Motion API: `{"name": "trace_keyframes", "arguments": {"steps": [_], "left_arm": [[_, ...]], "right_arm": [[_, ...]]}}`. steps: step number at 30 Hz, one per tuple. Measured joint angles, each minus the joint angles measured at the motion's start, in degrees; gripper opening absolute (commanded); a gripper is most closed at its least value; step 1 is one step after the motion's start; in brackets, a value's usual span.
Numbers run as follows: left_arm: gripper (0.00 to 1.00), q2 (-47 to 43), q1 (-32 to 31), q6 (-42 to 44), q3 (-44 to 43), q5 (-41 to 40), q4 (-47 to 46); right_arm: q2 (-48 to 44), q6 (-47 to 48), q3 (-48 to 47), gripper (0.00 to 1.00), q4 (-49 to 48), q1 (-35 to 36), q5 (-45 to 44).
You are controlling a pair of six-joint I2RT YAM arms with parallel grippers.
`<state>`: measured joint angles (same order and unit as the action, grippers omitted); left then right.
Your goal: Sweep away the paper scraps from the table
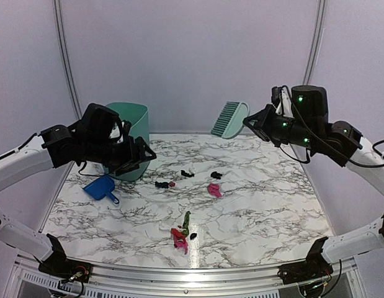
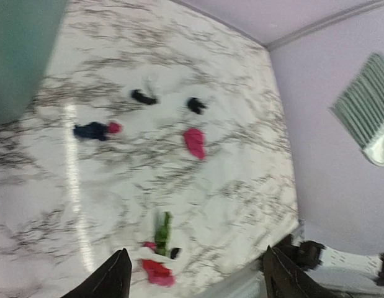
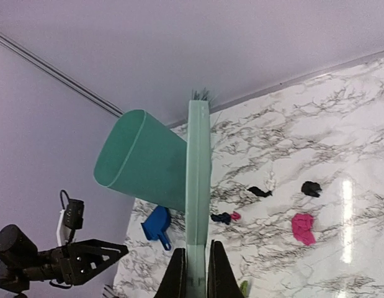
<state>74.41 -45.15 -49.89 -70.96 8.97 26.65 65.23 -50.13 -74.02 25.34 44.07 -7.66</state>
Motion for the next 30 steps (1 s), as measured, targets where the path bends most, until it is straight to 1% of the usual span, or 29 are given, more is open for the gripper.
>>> {"name": "trace_keyframes", "arguments": {"steps": [4,6,10,13,16,20,24,30], "left_arm": [[0.74,-2.4,0.1,-0.2,4.2,-15.5,11.6],[0.73,-3.1,0.3,-1.2,6.7,-21.4,16.4],[0.69,-3.2,2.4,-3.2,11.9,-27.3,21.0],[0.69,-0.7,6.3,-4.1,14.1,-28.7,22.9],[0.69,3.1,9.0,-4.7,14.4,-29.3,22.9],[0.67,9.6,9.9,-5.7,13.6,-28.7,22.3],[0.64,16.2,10.0,-7.8,12.9,-27.0,19.2],[0.58,21.8,10.3,-10.7,12.2,-25.7,14.0]], "right_arm": [[4.7,4.5,-3.0,0.0,7.7,-2.9,0.0],[7.4,6.5,-3.2,0.0,10.8,-5.0,0.6],[9.8,9.7,-3.2,0.0,15.6,-7.0,0.7],[9.4,11.1,-3.2,0.0,16.7,-7.7,1.4],[9.1,12.7,-3.2,0.0,17.2,-8.7,2.1],[9.1,14.6,-3.2,0.0,18.1,-9.0,2.4],[9.2,15.8,-3.2,0.0,18.6,-9.1,2.7],[10.1,17.0,-4.1,0.0,18.9,-9.1,3.7]]}}
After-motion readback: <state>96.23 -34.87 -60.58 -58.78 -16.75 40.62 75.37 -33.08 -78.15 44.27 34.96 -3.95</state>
